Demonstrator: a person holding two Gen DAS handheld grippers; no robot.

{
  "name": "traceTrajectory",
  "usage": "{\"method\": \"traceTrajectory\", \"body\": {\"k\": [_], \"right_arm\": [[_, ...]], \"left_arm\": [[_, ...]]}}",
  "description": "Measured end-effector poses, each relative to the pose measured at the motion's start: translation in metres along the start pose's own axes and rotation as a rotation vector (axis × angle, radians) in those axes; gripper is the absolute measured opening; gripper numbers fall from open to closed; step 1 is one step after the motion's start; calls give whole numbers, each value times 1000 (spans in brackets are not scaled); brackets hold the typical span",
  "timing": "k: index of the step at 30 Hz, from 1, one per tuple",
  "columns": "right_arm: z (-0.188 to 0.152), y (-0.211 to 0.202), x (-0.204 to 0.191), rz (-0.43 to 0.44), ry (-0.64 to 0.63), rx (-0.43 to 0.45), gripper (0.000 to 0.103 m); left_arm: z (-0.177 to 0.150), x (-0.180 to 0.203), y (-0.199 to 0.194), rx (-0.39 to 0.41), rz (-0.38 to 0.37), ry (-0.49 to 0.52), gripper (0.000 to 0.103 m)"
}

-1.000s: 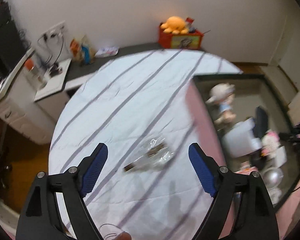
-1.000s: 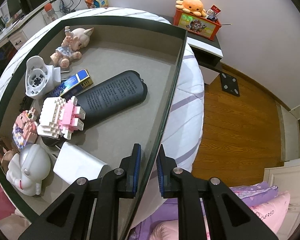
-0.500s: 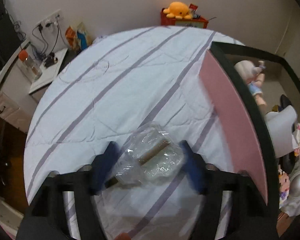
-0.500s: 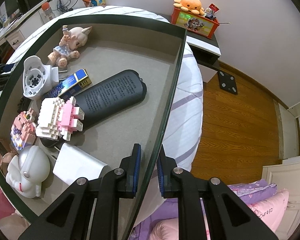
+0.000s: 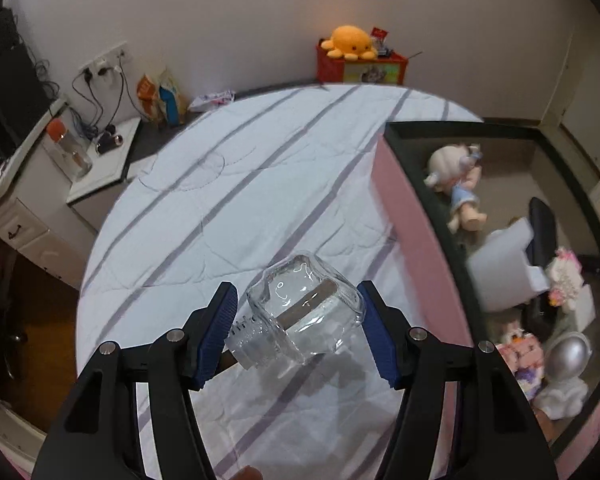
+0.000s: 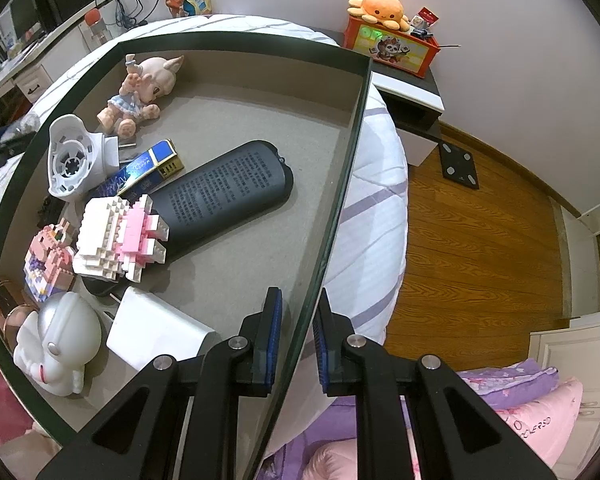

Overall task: Organize rigid objects
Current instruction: 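Carry the glass bottle into the pink box and release it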

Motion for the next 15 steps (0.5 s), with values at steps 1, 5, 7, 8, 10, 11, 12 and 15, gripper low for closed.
{"method": "traceTrajectory", "body": {"k": [1,5,7,8,10,11,12,15], "right_arm": [[-1,0,0,4,1,1,14],[-3,0,1,20,2,8,14],[-4,-1,2,25,2,10,14],[-4,-1,2,27,2,10,14],[-4,-1,2,31,2,13,14],[-3,-1,1,33,2,16,14],[-4,-1,2,34,1,17,14],[-5,-1,4,37,3,23,14]], "left_arm": [[1,0,-3,4,-6,-6,63],[4,-1,-23,39,-16,-17,63],[5,-1,-33,54,-33,-13,63],[7,-3,-39,64,-30,-23,63],[9,2,-52,82,-36,-12,63],[10,6,-61,100,-45,-6,63],[11,10,-67,109,-54,10,63],[17,34,-88,150,-97,53,63]]}}
Point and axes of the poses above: each gripper's, at about its wrist camera, not at the fingertips, and y roughly the way its jaws point, x to its right, z to its top, the point moved 7 cm from there along y, roughly the way its jaws point, and after that the axes turned 15 degrees about z, right-handed, at the moved point
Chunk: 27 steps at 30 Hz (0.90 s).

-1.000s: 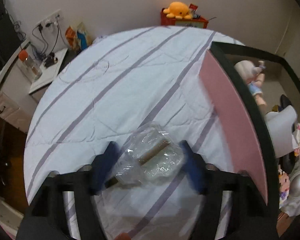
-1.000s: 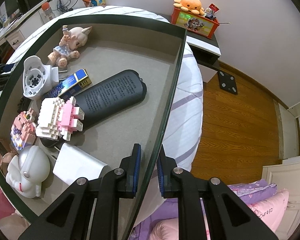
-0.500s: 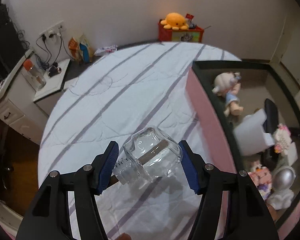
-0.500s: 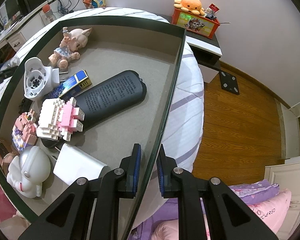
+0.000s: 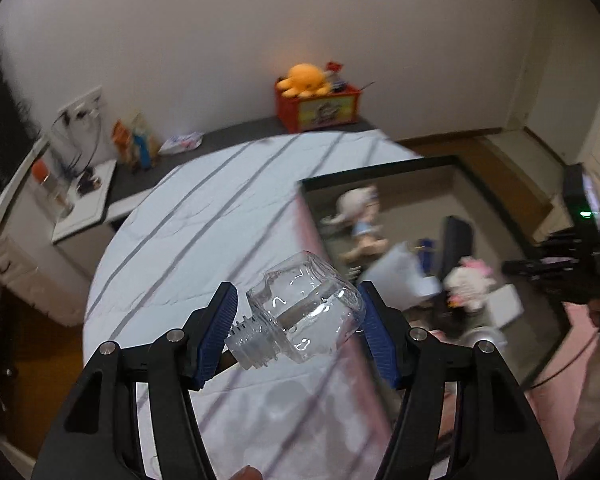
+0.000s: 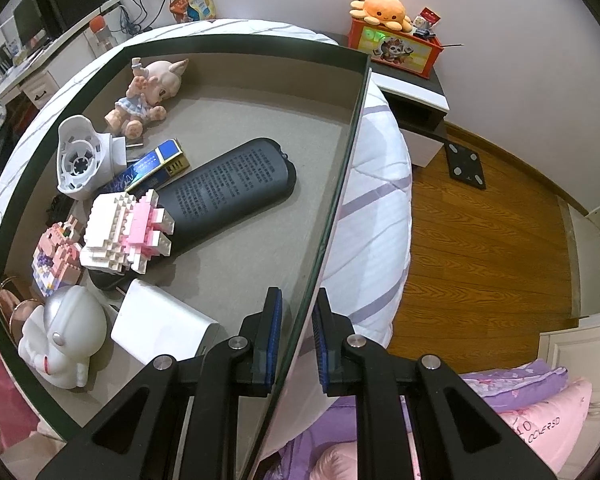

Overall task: Organize rigid objects
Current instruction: 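Carry the glass bottle into the pink box and release it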

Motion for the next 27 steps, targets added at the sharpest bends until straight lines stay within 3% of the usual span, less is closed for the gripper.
{"method": "traceTrajectory", "body": {"k": [8,10,16,22,24,25,26,27], "right_arm": [[-4,-3,4,6,3,8,14],[-6,-4,3,2,-2,8,14],[-14,-16,-2,-1,-4,35,15],[-16,-42,-15,-43,-16,95,16],[-16,-56,-25,-46,-20,136,24],[-17,-64,-32,-45,-27,160,38],[-16,-69,-37,-44,-33,177,58],[-16,-77,-45,-43,-43,209,66]], "left_arm": [[-3,89,-9,-7,-140,108,63],[-9,107,-7,-16,-142,139,63],[-22,119,2,-58,-148,137,63],[-33,108,-8,-53,-143,95,84],[-34,96,-19,-32,-122,60,97],[-34,92,-24,-21,-115,48,98],[-35,86,-30,-5,-101,32,99],[-36,78,-38,13,-81,12,101]]}}
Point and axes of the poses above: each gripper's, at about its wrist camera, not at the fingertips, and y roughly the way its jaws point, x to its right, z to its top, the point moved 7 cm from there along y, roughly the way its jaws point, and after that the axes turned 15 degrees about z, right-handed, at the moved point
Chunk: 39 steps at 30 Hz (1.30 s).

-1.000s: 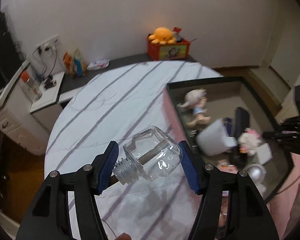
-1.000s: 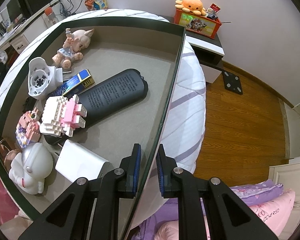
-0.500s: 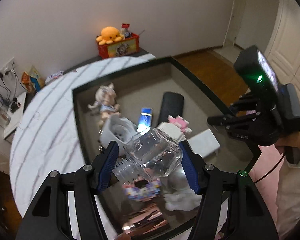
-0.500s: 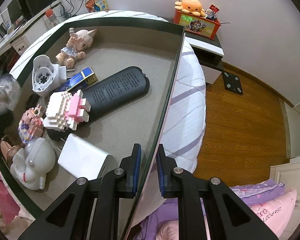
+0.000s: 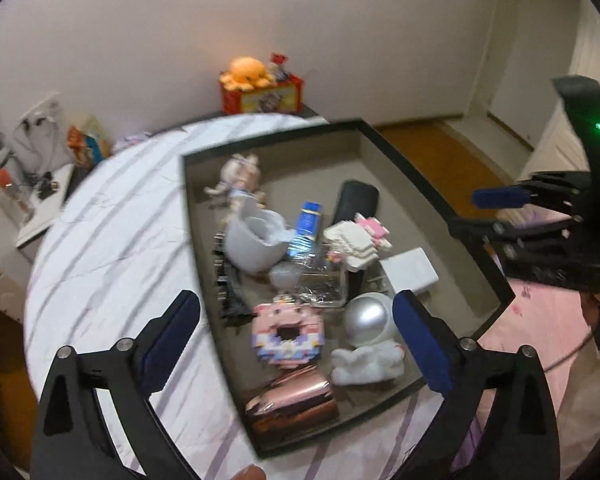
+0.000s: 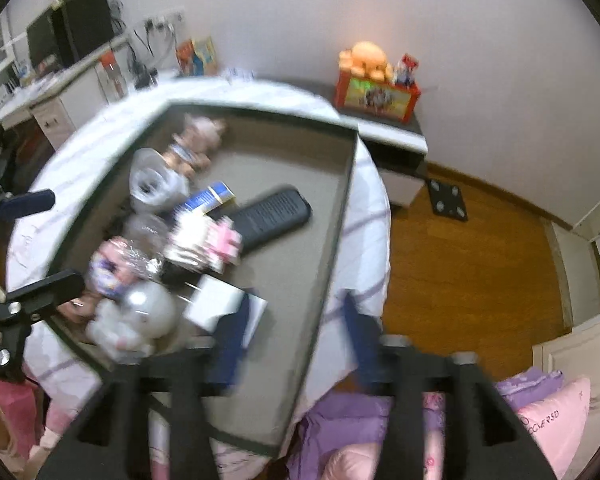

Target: Organize rigid objects

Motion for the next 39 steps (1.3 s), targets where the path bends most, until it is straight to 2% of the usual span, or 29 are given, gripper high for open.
{"method": "traceTrajectory", "body": {"k": [2,6,9,14,20,29,32,39], "right_arm": [[1,-12,-16,1,-25,42,78],[1,-30,-48,6,-77,118,83],[-2,-41,-65,17,-80,181,83],[-21,-56,-102,51,-82,254,83],[-37,-77,-144,95,-102,337,83],[-56,-140,-192,62,-135,530,83],[-64,-156,-207,44,-144,581,84],[-85,-193,-237,33,-163,687,84]], "left_arm": [[-2,-11,-11,29,36,-27,102],[-9,-37,-39,90,149,-81,102],[-17,-53,-61,133,195,-113,102],[-33,-74,-99,189,236,-173,102],[-52,-83,-145,263,256,-181,102],[-79,-99,-219,409,346,-246,103],[-88,-99,-250,474,338,-263,103],[-111,-103,-310,595,376,-292,103]]}}
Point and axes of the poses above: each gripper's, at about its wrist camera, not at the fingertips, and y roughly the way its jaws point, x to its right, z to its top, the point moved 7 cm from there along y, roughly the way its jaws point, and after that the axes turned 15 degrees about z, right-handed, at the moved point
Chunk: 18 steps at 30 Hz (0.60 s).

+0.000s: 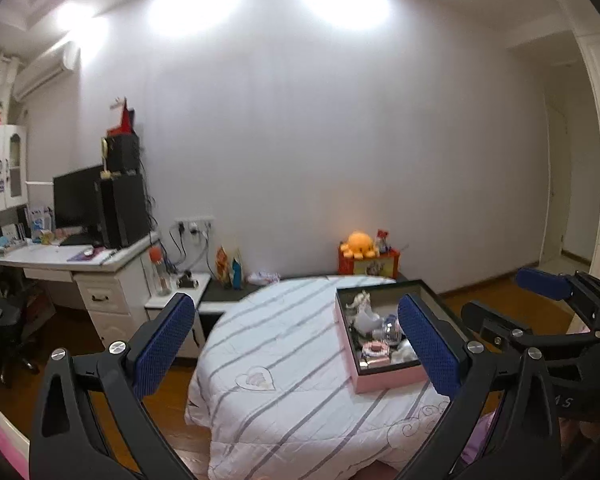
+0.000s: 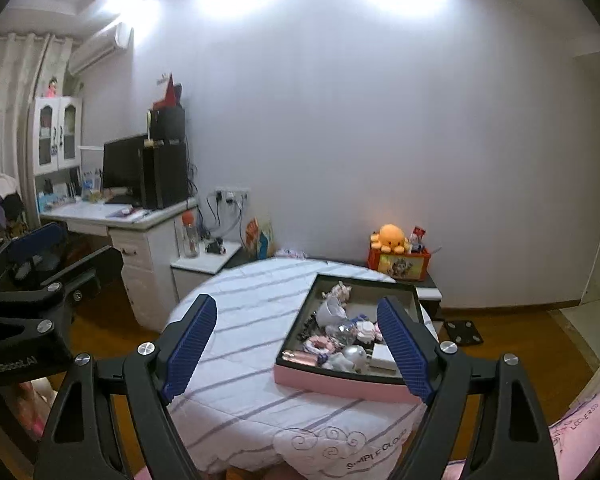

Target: Organize rigid objects

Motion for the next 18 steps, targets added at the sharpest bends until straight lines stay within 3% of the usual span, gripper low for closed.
{"method": "traceTrajectory", "body": {"k": [12,13,14,18], "right_arm": [[21,-43,-33,-72,-54,167,84],[21,-47,-36,-69,-57,175,90],[21,-48,-39,-71,-60,179,103],[24,-54,-49,-113,-113,220,103]], "left_arm": [[25,-30,-63,185,93,-49,103],[25,-32,-65,192,103,-58,103],[25,-33,-66,195,112,-59,103],[24,-37,-64,192,111,-73,103]]}}
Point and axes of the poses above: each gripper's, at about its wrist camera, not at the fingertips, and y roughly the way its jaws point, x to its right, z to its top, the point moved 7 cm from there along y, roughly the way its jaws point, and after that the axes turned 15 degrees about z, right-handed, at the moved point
